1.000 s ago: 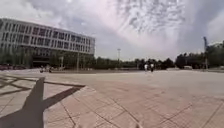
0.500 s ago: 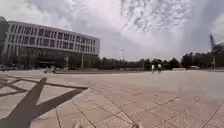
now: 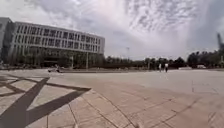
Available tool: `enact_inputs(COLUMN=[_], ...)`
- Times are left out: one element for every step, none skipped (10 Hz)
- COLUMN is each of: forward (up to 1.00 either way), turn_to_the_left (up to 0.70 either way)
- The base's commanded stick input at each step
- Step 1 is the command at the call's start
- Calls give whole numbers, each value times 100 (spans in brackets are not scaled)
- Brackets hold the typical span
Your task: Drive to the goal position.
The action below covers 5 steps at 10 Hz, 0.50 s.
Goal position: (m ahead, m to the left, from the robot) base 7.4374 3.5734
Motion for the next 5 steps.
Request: enact_inputs(forward=[67,67,67,67,67], turn_to_the_left=[13,13,13,13,13])
